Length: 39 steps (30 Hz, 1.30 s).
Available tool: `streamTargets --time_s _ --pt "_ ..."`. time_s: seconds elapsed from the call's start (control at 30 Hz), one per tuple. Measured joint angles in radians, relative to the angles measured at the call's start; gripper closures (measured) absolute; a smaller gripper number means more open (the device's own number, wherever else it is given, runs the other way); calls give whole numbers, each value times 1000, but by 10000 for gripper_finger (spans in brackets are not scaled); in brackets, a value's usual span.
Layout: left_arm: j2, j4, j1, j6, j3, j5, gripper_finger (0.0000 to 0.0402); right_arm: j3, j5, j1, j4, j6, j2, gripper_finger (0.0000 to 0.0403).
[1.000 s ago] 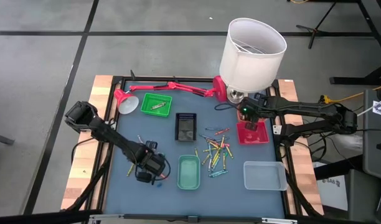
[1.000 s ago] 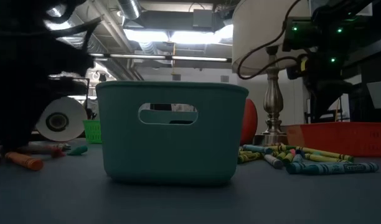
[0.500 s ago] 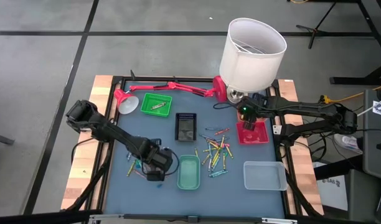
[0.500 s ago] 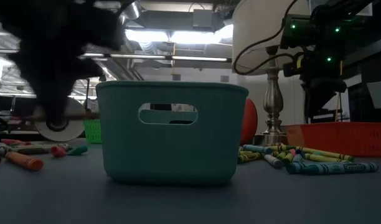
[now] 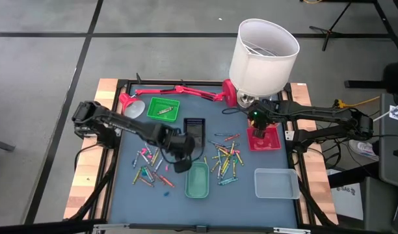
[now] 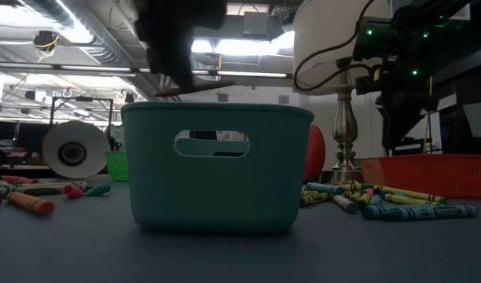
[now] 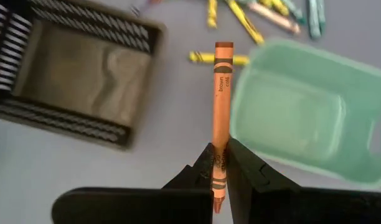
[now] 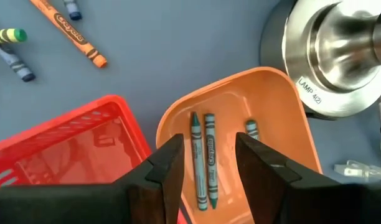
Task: Sort crayons
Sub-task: Put the brown crayon into the black bin, then put the blue green crayon into the orange bin
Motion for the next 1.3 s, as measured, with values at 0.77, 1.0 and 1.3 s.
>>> streamTargets --time_s 0.77,1.0,1.3 --pt "-1 160 295 -150 -111 -3 395 0 1 0 46 0 0 260" --pt "-1 201 295 -151 -123 -11 368 0 1 0 49 0 0 260" --pt "-1 201 295 -151 -123 -11 305 0 -104 0 162 0 0 260"
